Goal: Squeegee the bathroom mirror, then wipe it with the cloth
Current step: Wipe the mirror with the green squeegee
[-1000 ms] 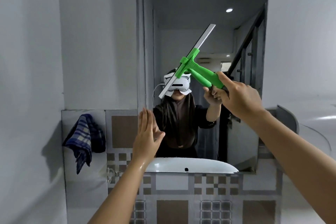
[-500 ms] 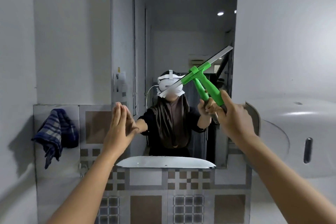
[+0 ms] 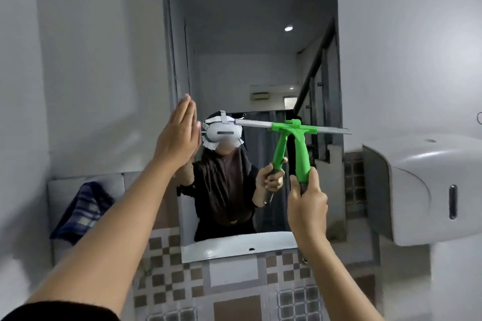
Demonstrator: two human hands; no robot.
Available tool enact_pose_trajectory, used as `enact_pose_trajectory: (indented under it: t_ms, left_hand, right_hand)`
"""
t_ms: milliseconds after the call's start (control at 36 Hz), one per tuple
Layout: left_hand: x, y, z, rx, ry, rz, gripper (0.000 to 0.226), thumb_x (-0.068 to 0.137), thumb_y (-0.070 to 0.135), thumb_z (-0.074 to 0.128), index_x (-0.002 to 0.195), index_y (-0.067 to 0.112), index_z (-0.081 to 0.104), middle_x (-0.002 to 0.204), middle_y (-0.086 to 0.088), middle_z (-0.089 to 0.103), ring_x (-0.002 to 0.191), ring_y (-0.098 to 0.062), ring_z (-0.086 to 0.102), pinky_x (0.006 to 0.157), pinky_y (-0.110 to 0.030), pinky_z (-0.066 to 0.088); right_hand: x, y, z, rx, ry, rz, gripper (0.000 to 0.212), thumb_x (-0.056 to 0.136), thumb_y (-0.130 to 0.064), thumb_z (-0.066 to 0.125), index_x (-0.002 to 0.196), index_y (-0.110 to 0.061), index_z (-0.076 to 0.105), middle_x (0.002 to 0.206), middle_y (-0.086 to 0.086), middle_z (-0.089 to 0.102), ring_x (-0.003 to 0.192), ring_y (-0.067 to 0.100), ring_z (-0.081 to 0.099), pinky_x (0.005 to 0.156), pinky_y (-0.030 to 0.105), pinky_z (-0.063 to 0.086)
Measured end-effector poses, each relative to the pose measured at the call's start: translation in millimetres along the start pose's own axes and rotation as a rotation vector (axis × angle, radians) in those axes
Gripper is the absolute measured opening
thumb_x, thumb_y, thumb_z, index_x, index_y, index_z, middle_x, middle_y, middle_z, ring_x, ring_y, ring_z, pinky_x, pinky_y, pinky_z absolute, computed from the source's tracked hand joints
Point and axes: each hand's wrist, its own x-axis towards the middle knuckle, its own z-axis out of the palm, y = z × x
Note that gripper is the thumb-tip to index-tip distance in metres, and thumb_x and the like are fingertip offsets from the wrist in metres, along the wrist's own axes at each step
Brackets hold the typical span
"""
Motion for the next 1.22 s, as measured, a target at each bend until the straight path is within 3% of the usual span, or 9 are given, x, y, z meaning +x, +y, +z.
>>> enact_pose_trajectory:
  t_ms: [194, 472, 556, 722, 889, 1000, 1111, 1222]
  left_hand:
    - [44, -10, -18, -0.029, -0.076, 0.135, 0.057, 0.098, 0.020, 0.041, 0.146, 0.003, 0.016, 0.158, -0.005, 0.003, 0.145, -0.017, 0.005, 0.111, -0.037, 0.025]
    - [55, -26, -21, -0.051, -0.077, 0.201, 0.061, 0.092, 0.024, 0.055, 0.144, 0.006, 0.026, 0.157, -0.002, 0.014, 0.143, -0.015, 0.016, 0.107, -0.041, 0.036]
    - [56, -29, -22, -0.037, -0.086, 0.222, 0.063, 0.092, 0.024, 0.056, 0.144, 0.006, 0.026, 0.157, -0.003, 0.014, 0.143, -0.015, 0.016, 0.107, -0.042, 0.037]
    - [49, -24, -22, -0.047, -0.097, 0.189, 0.064, 0.092, 0.022, 0.056, 0.144, 0.006, 0.023, 0.158, -0.003, 0.010, 0.144, -0.015, 0.011, 0.107, -0.040, 0.034]
    - [28, -14, -9, -0.065, -0.084, 0.131, 0.064, 0.092, 0.020, 0.055, 0.145, 0.005, 0.021, 0.158, -0.005, 0.007, 0.145, -0.017, 0.007, 0.109, -0.037, 0.032]
    - [11, -9, 1, -0.081, -0.058, 0.087, 0.064, 0.093, 0.018, 0.055, 0.145, 0.005, 0.020, 0.157, -0.007, 0.008, 0.145, -0.020, 0.008, 0.113, -0.035, 0.025]
    - [-4, -3, 12, -0.096, -0.035, 0.033, 0.067, 0.091, 0.018, 0.056, 0.145, 0.005, 0.019, 0.157, -0.008, 0.008, 0.145, -0.021, 0.008, 0.115, -0.034, 0.021]
    - [-19, 3, 24, -0.090, -0.028, -0.018, 0.071, 0.089, 0.020, 0.059, 0.146, 0.006, 0.019, 0.157, -0.007, 0.007, 0.144, -0.022, 0.009, 0.115, -0.033, 0.016]
  right_hand:
    - [-29, -29, 49, 0.134, 0.081, 0.125, 0.034, 0.095, -0.029, 0.044, 0.124, -0.012, 0.041, 0.070, 0.011, 0.060, 0.070, 0.036, 0.062, 0.063, 0.047, 0.052]
    - [-66, -42, 86, 0.059, 0.085, 0.068, 0.049, 0.096, -0.025, 0.044, 0.140, -0.012, 0.028, 0.058, -0.004, 0.050, 0.049, 0.009, 0.048, 0.044, 0.022, 0.032]
    - [-72, -42, 94, 0.043, 0.065, 0.065, 0.052, 0.096, -0.023, 0.045, 0.143, -0.013, 0.025, 0.068, 0.002, 0.056, 0.059, 0.021, 0.053, 0.052, 0.030, 0.036]
    - [-88, -43, 99, -0.034, 0.006, 0.022, 0.055, 0.096, -0.029, 0.042, 0.145, -0.015, 0.021, 0.088, 0.014, 0.066, 0.075, 0.029, 0.063, 0.058, 0.032, 0.043]
    - [-107, -31, 94, -0.230, -0.127, -0.126, 0.056, 0.098, -0.032, 0.037, 0.146, -0.015, 0.015, 0.108, 0.007, 0.066, 0.080, 0.025, 0.065, 0.054, 0.025, 0.037]
    - [-94, -17, 68, -0.318, -0.184, -0.273, 0.054, 0.097, -0.022, 0.039, 0.145, -0.014, 0.018, 0.099, 0.010, 0.066, 0.072, 0.028, 0.064, 0.045, 0.020, 0.029]
    - [-64, 5, 34, -0.543, -0.245, -0.461, 0.058, 0.084, -0.017, 0.064, 0.136, -0.009, 0.037, 0.062, 0.007, 0.064, 0.036, 0.020, 0.054, 0.034, 0.013, 0.009]
    - [-35, 26, -7, -0.719, -0.245, -0.625, 0.063, 0.076, -0.020, 0.072, 0.131, -0.007, 0.043, 0.052, 0.002, 0.056, 0.025, 0.017, 0.045, 0.024, 0.020, 0.025]
